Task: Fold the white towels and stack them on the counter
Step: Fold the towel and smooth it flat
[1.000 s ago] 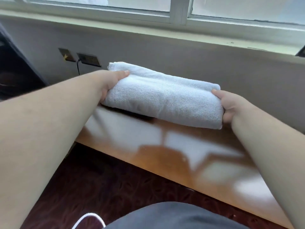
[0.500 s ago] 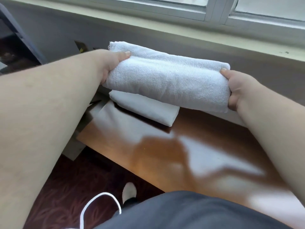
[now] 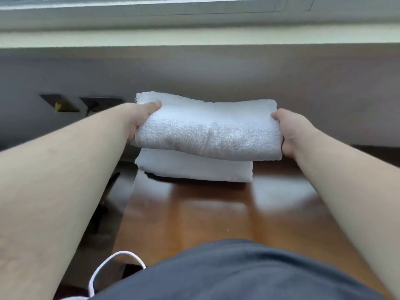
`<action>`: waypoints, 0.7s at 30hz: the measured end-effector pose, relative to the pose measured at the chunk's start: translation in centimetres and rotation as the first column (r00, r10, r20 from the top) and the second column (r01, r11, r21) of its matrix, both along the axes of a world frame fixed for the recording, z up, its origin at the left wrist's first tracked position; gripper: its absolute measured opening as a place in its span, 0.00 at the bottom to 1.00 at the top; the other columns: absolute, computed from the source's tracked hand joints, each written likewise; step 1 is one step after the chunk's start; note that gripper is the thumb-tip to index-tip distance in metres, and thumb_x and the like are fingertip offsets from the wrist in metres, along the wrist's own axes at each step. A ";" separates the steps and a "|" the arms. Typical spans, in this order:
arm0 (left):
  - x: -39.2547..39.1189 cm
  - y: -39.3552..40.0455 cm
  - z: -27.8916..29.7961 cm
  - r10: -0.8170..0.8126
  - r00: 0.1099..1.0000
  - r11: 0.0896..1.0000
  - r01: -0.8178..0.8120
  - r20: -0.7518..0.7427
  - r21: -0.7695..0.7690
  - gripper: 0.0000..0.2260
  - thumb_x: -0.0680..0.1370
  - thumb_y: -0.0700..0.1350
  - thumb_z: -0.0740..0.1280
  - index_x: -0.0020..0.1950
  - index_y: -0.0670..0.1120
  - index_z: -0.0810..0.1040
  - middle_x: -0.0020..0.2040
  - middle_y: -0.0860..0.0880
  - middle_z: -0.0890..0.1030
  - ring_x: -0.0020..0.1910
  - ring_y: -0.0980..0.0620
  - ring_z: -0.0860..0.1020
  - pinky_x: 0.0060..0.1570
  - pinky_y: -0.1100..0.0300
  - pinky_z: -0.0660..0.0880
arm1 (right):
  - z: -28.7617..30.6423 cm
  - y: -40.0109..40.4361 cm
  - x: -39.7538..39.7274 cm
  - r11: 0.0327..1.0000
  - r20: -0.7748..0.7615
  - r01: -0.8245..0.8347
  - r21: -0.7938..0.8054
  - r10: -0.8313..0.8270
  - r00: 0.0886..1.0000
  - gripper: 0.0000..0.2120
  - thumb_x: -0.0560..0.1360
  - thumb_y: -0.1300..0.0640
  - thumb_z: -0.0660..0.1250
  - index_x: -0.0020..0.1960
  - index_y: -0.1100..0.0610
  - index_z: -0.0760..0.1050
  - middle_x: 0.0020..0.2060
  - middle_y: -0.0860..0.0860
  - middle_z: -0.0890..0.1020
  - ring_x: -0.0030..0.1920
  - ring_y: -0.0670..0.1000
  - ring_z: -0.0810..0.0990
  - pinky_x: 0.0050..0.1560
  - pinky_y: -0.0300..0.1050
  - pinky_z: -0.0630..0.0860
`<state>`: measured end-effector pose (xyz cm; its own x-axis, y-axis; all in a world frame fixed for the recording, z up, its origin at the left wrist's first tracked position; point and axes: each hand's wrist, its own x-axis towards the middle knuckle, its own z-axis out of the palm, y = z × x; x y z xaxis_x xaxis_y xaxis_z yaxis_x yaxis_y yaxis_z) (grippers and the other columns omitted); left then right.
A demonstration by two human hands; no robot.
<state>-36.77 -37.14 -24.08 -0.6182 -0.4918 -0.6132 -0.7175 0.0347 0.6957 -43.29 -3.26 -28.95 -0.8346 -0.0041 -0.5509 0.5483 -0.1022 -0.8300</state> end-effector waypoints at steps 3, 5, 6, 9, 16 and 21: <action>-1.5 -2.1 -3.4 -0.041 0.999 0.999 0.040 0.034 0.027 0.27 0.68 0.64 0.74 0.58 0.47 0.77 0.50 0.47 0.84 0.45 0.42 0.84 0.44 0.45 0.80 | -2.7 -1.3 0.3 0.996 0.029 0.059 0.067 -0.061 0.998 0.10 0.78 0.59 0.64 0.58 0.55 0.74 0.46 0.54 0.84 0.37 0.55 0.86 0.32 0.55 0.81; -1.9 -3.3 -5.9 -0.055 0.997 0.997 0.053 0.047 0.053 0.30 0.67 0.64 0.75 0.60 0.46 0.75 0.51 0.47 0.84 0.47 0.42 0.83 0.49 0.42 0.79 | -4.6 -2.2 0.6 0.993 0.028 0.100 0.063 -0.102 0.994 0.09 0.78 0.59 0.65 0.58 0.53 0.72 0.47 0.54 0.83 0.36 0.53 0.86 0.31 0.53 0.80; -1.9 -3.9 -7.2 -0.057 0.997 0.997 0.054 0.049 0.063 0.32 0.67 0.64 0.76 0.62 0.46 0.74 0.52 0.47 0.84 0.48 0.41 0.83 0.52 0.41 0.79 | -5.5 -2.6 0.7 0.992 0.024 0.110 0.066 -0.112 0.993 0.10 0.78 0.59 0.65 0.58 0.51 0.72 0.47 0.53 0.83 0.37 0.52 0.86 0.30 0.51 0.80; -1.7 -5.3 -10.8 -0.094 0.994 0.993 0.090 0.057 0.073 0.33 0.67 0.64 0.76 0.64 0.46 0.72 0.55 0.45 0.83 0.49 0.41 0.83 0.55 0.42 0.78 | -8.4 -3.6 1.6 0.983 0.067 0.045 0.178 -0.058 0.996 0.15 0.78 0.54 0.64 0.64 0.48 0.70 0.52 0.50 0.82 0.48 0.51 0.85 0.43 0.50 0.82; -1.9 -6.2 -14.1 -0.099 0.994 0.994 0.102 -0.051 0.048 0.36 0.66 0.61 0.76 0.68 0.49 0.69 0.59 0.47 0.80 0.52 0.42 0.81 0.52 0.41 0.79 | -9.7 -4.6 1.8 0.914 0.015 0.066 0.400 -0.078 0.997 0.24 0.74 0.47 0.61 0.71 0.41 0.67 0.52 0.41 0.78 0.53 0.48 0.79 0.55 0.48 0.76; -2.2 -7.1 -14.1 -0.078 0.990 0.995 0.085 -0.120 0.051 0.44 0.59 0.63 0.76 0.71 0.49 0.67 0.61 0.47 0.78 0.55 0.42 0.79 0.56 0.41 0.77 | -10.0 -5.1 1.4 0.899 -0.082 0.119 0.422 -0.093 0.992 0.23 0.78 0.46 0.62 0.73 0.43 0.66 0.47 0.34 0.77 0.45 0.39 0.76 0.39 0.37 0.69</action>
<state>-38.93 -44.22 -38.14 -0.7241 -0.4042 -0.5589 -0.6272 0.0487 0.7773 -41.88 -8.39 -38.95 -0.8475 0.3099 -0.4309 0.5035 0.2125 -0.8375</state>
